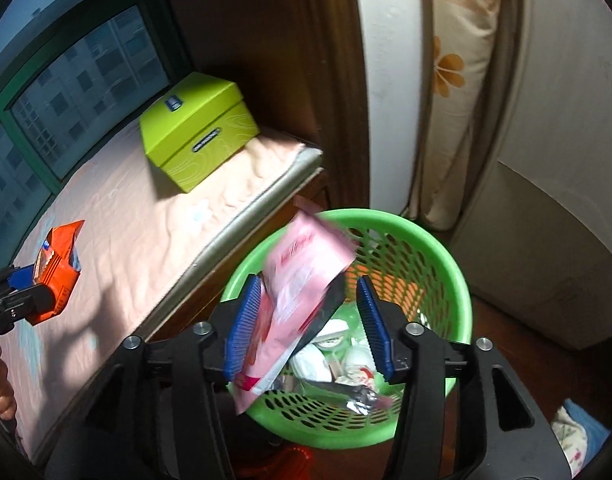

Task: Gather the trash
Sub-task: 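Carry the pink wrapper into the basket and release it while the left carries the wafer pack over, then open the left gripper over the basket to drop the orange wafer pack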

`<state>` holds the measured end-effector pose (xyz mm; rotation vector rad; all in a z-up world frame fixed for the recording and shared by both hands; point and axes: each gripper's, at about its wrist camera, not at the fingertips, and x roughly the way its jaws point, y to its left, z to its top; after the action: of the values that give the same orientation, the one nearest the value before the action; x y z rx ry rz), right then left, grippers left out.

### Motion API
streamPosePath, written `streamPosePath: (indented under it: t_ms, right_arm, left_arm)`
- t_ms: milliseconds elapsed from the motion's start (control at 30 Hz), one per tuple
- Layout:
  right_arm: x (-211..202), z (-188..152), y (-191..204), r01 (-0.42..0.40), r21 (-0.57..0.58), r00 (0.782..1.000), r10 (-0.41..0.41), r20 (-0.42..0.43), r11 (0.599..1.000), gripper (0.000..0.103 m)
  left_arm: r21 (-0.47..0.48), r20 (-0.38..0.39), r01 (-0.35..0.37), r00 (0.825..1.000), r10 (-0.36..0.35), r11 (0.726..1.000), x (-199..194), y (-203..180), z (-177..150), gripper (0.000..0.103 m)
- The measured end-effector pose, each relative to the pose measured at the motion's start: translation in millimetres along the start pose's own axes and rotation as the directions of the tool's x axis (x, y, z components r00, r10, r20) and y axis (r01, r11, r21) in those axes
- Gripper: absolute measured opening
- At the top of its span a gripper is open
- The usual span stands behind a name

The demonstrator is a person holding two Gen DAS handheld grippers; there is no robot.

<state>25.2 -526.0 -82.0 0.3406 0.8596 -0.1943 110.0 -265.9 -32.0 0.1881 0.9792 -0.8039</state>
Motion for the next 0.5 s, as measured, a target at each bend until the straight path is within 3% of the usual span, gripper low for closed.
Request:
streamPosePath:
  t_ms: [333,500]
  right_arm:
    - [-23,-7,-36,0.005,0.056,0.999,-0.007,0.037,0.998,0.057]
    - [-39,-11,-45,0.0,0.07,0.998,-0.005,0.065,0.998,0.065]
  left_arm:
    - [0.052,-0.053,0.03,0.998,-0.027,0.998,32,-36,5,0.064]
    - [0.073,-0.087,0.043,0.996,-0.037,0.996,53,-55,5,0.064]
